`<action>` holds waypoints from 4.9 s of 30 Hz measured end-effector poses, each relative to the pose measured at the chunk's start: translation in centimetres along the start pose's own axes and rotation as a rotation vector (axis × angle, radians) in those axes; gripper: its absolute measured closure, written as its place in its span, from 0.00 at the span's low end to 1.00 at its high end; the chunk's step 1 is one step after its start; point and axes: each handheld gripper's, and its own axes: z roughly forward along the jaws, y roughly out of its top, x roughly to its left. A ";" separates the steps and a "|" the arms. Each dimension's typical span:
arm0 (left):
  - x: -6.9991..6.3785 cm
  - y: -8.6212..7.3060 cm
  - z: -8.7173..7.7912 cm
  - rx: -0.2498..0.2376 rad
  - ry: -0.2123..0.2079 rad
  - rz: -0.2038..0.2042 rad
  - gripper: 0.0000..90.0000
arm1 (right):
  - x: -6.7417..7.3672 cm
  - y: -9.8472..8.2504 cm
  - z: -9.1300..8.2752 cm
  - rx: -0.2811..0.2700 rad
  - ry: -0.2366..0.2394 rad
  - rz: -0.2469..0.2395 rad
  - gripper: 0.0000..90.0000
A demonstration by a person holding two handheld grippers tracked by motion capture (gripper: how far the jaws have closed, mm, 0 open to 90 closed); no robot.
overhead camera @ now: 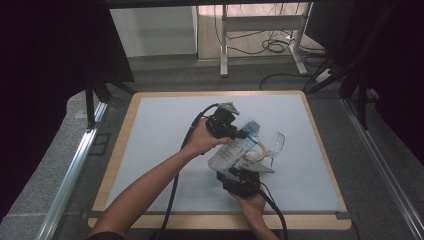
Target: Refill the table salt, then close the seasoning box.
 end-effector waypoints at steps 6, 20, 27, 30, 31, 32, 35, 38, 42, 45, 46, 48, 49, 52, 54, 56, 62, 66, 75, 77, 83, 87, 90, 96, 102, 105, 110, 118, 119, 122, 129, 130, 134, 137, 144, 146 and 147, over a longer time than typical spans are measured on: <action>0.2 -0.7 -0.6 -0.033 0.006 -0.015 0.99 | -0.9 -0.6 -1.1 0.007 0.001 0.019 0.47; 1.0 -3.0 -2.7 -0.107 0.071 -0.022 0.99 | -3.0 -0.7 -3.3 -0.022 -0.031 0.047 0.46; 1.7 -4.9 -4.5 -0.161 0.099 -0.053 0.99 | -3.5 -0.8 -3.5 -0.022 -0.032 0.059 0.46; 2.3 -6.0 -5.4 -0.189 0.119 -0.074 0.99 | -3.5 -0.7 -3.6 -0.033 -0.017 0.048 0.45; 2.6 -6.3 -5.6 -0.188 0.126 -0.080 0.99 | -3.5 -0.7 -3.6 -0.034 -0.015 0.048 0.45; 2.9 -6.7 -5.9 -0.193 0.142 -0.088 0.99 | -3.5 -0.7 -3.6 -0.034 -0.013 0.049 0.45; 3.6 -7.4 -6.4 -0.210 0.156 -0.105 0.99 | -3.7 -0.8 -3.7 -0.037 -0.020 0.045 0.45; 4.3 -8.2 -7.1 -0.229 0.199 -0.128 0.99 | -3.9 -0.8 -3.7 -0.041 -0.004 0.059 0.45; 5.0 -9.2 -7.8 -0.259 0.234 -0.157 0.99 | -3.9 -0.8 -3.7 -0.053 0.003 0.047 0.45; 5.4 -9.8 -8.2 -0.270 0.262 -0.165 0.99 | -3.8 -0.7 -3.8 -0.053 0.004 0.043 0.45; 5.5 -10.1 -8.3 -0.276 0.269 -0.170 0.99 | -3.8 -0.7 -3.8 -0.056 0.003 0.042 0.45; 5.8 -10.6 -8.6 -0.288 0.288 -0.175 0.99 | -3.7 -0.7 -3.8 -0.055 0.005 0.037 0.45; 5.9 -10.9 -8.7 -0.297 0.297 -0.181 0.99 | -3.6 -0.7 -3.8 -0.054 0.003 0.031 0.45; 6.3 -11.5 -9.1 -0.319 0.314 -0.193 0.99 | -3.4 -0.8 -3.8 -0.050 0.001 0.015 0.45; 6.6 -11.8 -9.4 -0.326 0.320 -0.203 0.99 | -3.3 -0.8 -3.7 -0.048 0.002 0.015 0.45; 6.7 -12.3 -9.7 -0.329 0.339 -0.205 0.99 | -3.3 -0.8 -3.7 -0.045 0.002 0.014 0.45; 6.8 -13.4 -10.1 -0.330 0.353 -0.213 0.99 | -3.3 -0.9 -3.6 -0.042 0.002 0.011 0.46; 6.7 -14.0 -10.6 -0.335 0.364 -0.219 0.99 | -3.3 -1.0 -3.7 -0.040 0.002 0.008 0.45; 5.8 -15.0 -11.5 -0.318 0.399 -0.182 0.98 | -3.0 -0.6 -4.5 -0.078 -0.003 0.002 0.45; 5.5 -15.2 -11.6 -0.311 0.404 -0.177 0.98 | -3.0 -0.7 -4.4 -0.072 0.004 -0.001 0.46; 5.5 -16.1 -12.2 -0.312 0.393 -0.196 0.97 | -2.9 -0.8 -4.2 -0.060 0.012 -0.002 0.46; 5.5 -16.7 -12.6 -0.303 0.379 -0.208 0.96 | -2.9 -0.8 -4.3 -0.061 0.014 -0.002 0.45; 5.4 -17.1 -12.7 -0.300 0.379 -0.209 0.93 | -2.9 -0.8 -4.2 -0.062 0.014 0.000 0.45; 5.2 -17.8 -13.0 -0.302 0.379 -0.203 0.84 | -2.8 -0.8 -4.2 -0.061 0.017 0.001 0.45; 5.2 -18.4 -12.9 -0.290 0.364 -0.192 0.66 | -2.8 -0.8 -4.1 -0.058 0.019 0.002 0.45; 5.3 -18.7 -12.7 -0.275 0.365 -0.192 0.58 | -2.9 -0.8 -4.1 -0.057 0.019 0.001 0.45; 5.2 -19.4 -12.7 -0.274 0.357 -0.204 0.48 | -2.8 -0.8 -4.1 -0.058 0.022 -0.006 0.45; 4.9 -20.7 -12.6 -0.257 0.358 -0.217 0.43 | -2.8 -0.9 -4.0 -0.050 0.025 -0.008 0.46; 4.8 -21.0 -12.6 -0.254 0.360 -0.219 0.43 | -2.8 -0.9 -4.1 -0.049 0.026 -0.010 0.45; 4.6 -21.8 -12.6 -0.247 0.364 -0.228 0.42 | -2.9 -1.0 -4.3 -0.043 0.037 -0.014 0.46; 4.0 -23.2 -12.1 -0.223 0.362 -0.246 0.42 | -4.0 -2.0 -5.4 -0.039 0.013 -0.019 0.59; 3.9 -23.3 -12.0 -0.219 0.362 -0.249 0.42 | -4.1 -2.0 -5.6 -0.048 0.006 -0.016 0.63; 3.7 -23.7 -11.8 -0.218 0.352 -0.254 0.42 | -4.4 -1.6 -6.3 -0.081 -0.027 -0.012 0.82; 3.5 -24.0 -11.7 -0.208 0.356 -0.258 0.42 | -4.6 -1.3 -7.0 -0.087 -0.049 -0.028 0.93; 3.3 -25.2 -11.6 -0.214 0.349 -0.281 0.42 | -5.3 -1.2 -8.7 -0.091 -0.081 -0.067 0.99; 3.3 -25.5 -11.3 -0.210 0.346 -0.288 0.41 | -5.6 -1.0 -9.5 -0.107 -0.092 -0.058 0.99; 3.3 -25.5 -11.2 -0.202 0.348 -0.286 0.42 | -5.8 -0.8 -10.1 -0.120 -0.088 -0.035 0.99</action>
